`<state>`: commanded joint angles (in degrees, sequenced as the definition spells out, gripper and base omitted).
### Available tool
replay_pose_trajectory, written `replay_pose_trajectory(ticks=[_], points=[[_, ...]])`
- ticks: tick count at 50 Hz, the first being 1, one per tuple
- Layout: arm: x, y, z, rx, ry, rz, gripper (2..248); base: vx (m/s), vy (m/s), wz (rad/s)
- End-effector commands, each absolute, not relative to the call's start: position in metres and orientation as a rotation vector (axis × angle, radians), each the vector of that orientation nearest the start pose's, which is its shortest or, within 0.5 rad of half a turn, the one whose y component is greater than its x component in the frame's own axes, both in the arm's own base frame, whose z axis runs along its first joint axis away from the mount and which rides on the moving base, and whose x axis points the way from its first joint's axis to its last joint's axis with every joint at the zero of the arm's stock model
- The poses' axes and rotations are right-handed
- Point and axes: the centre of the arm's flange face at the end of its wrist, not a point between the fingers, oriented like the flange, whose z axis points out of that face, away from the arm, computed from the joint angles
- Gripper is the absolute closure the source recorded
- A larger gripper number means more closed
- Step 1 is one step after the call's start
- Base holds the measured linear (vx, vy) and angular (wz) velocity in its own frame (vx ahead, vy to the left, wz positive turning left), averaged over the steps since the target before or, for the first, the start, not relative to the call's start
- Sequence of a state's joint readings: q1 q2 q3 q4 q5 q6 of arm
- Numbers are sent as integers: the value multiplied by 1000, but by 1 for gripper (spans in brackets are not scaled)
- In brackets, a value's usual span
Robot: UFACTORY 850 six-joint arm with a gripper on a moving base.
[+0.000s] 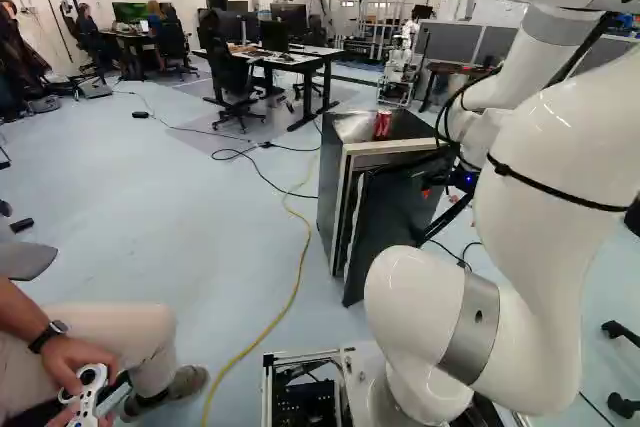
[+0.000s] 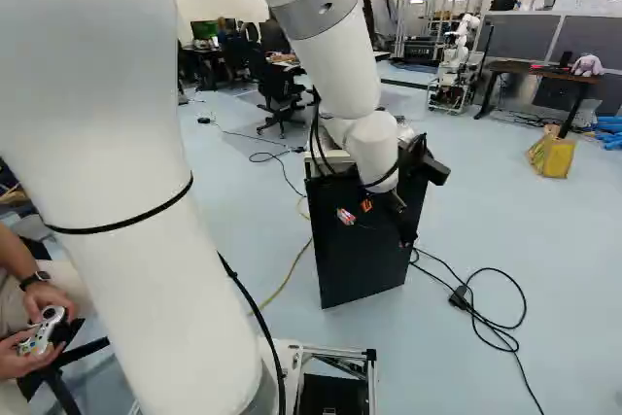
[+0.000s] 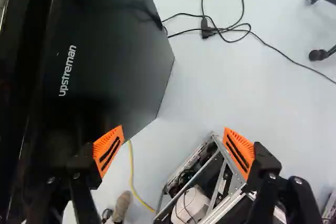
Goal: Grab a drink from the fridge
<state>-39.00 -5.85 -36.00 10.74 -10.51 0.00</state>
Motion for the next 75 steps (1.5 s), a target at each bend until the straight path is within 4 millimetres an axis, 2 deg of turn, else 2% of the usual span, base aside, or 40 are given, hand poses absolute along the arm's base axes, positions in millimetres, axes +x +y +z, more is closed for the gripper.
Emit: replay_pose_trajectory(ticks=[14,35,75], points=[[333,-237,376,-2995,1072,-613,3,0,0,0],[357,-209,378,-3130,701,-719,3,0,0,0],[389,-176,379,-3143,511,-738,3,0,0,0]])
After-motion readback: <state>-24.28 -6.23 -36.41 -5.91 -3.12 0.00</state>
